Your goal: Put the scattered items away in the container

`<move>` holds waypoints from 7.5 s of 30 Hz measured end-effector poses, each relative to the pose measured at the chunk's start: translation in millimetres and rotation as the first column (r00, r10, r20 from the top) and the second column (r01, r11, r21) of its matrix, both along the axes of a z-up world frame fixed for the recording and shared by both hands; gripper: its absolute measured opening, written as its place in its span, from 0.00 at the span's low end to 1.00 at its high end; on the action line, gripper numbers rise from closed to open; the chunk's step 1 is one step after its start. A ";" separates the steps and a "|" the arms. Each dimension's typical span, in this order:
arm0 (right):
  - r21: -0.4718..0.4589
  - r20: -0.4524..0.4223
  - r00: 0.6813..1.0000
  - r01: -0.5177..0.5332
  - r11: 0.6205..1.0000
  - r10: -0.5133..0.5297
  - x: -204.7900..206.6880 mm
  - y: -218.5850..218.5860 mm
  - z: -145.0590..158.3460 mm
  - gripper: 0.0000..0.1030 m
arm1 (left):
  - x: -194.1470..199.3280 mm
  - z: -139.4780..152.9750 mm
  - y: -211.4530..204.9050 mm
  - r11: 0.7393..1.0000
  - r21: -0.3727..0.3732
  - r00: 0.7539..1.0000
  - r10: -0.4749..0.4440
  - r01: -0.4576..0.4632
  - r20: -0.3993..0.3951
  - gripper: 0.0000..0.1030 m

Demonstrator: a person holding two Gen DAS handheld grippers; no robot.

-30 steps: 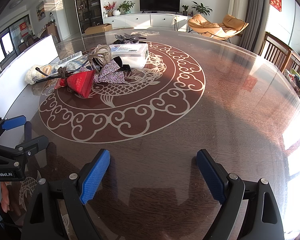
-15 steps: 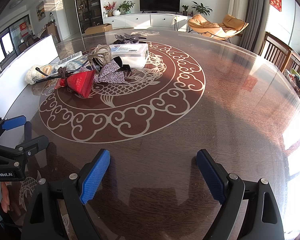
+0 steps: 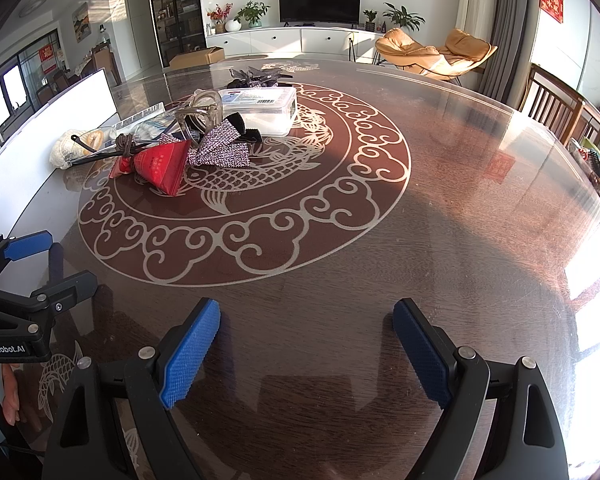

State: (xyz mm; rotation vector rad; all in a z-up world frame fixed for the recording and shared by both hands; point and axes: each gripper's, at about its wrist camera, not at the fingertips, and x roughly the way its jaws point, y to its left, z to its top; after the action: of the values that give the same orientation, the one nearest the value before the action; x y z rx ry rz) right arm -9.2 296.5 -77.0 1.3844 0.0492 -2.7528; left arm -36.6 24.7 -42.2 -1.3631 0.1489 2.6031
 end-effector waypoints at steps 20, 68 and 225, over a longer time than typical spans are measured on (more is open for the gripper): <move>0.000 0.000 1.000 0.000 1.000 0.000 0.2 0.1 0.0 0.86 | 0.1 0.0 0.1 1.000 0.000 1.000 0.001 -0.001 0.000 1.00; 0.000 0.000 1.000 0.000 1.000 0.000 -0.2 -0.5 -0.3 0.86 | 2.2 2.9 -11.3 0.997 0.072 1.000 0.006 -0.006 -0.007 1.00; 0.006 0.022 0.822 -0.569 0.822 0.569 -32.0 -95.1 -17.3 1.00 | -18.1 -2.2 -72.7 0.997 -0.003 0.997 0.077 -0.077 -0.002 1.00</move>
State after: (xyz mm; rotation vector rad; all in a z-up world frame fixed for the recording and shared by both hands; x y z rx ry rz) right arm -41.2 201.3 -94.3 1.1532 0.4108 -2.2355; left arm -54.6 -48.0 -44.4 -1.3944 0.1022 2.6678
